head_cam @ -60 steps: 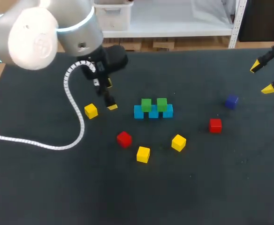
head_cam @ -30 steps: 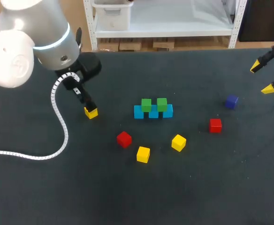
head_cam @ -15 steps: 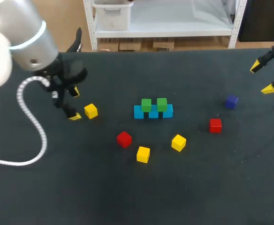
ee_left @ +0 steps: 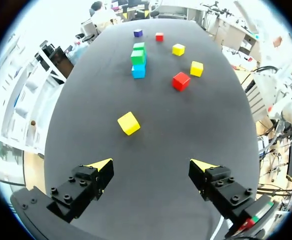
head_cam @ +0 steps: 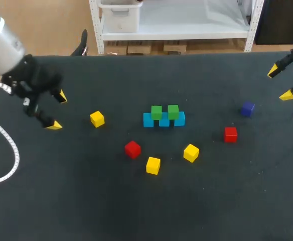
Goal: Place the blue cubes, place green cubes on the blue cubes, place the yellow cubes on the green cubes, then place the red cubes on the yellow cubes, and place purple cube on the red cubes.
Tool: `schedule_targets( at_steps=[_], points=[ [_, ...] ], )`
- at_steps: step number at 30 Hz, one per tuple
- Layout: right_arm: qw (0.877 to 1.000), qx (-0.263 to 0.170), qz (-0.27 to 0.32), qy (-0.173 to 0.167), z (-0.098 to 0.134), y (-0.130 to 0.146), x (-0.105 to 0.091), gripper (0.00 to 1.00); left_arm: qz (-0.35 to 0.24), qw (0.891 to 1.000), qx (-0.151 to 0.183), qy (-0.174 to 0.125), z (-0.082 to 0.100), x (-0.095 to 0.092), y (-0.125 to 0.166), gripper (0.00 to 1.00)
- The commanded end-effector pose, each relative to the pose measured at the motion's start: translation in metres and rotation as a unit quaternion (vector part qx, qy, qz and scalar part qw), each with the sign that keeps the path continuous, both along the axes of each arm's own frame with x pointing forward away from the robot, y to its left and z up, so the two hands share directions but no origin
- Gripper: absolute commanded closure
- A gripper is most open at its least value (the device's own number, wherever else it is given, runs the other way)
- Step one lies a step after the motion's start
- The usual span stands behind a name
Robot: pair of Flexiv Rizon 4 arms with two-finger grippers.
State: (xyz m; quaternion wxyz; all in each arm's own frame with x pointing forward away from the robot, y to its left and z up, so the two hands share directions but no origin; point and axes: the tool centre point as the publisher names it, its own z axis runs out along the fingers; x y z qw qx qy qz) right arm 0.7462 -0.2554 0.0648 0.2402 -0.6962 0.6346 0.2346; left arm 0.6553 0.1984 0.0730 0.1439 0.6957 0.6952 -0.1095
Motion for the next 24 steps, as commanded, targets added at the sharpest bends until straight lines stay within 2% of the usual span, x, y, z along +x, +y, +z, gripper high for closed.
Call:
schedule_targets(
  at_steps=[1,5,7,13,20,24],
  points=[
    [1.000,0.001,0.000,0.000,0.000,0.000,0.000,0.00,-0.007,0.999,-0.043,-0.006,0.009,-0.009,0.005,0.00],
    [1.000,0.001,0.000,0.000,0.000,0.000,0.000,0.00,-0.018,0.998,-0.057,-0.004,0.013,-0.014,0.003,0.00],
    [1.000,0.001,0.000,0.000,0.000,0.000,0.000,0.00,-0.027,0.999,-0.046,0.001,0.013,-0.016,0.001,0.00],
    [1.000,0.001,0.000,0.000,0.000,0.000,0.000,0.00,-0.055,0.997,-0.048,-0.001,0.023,-0.025,-0.012,0.00],
    [1.000,0.001,0.000,0.000,0.000,0.000,0.000,0.00,-0.096,0.995,-0.024,0.002,0.029,-0.044,-0.058,0.00],
    [1.000,0.001,0.000,0.000,0.000,0.000,0.000,0.00,-0.108,0.994,-0.030,0.002,0.030,-0.052,-0.085,0.00]
  ],
)
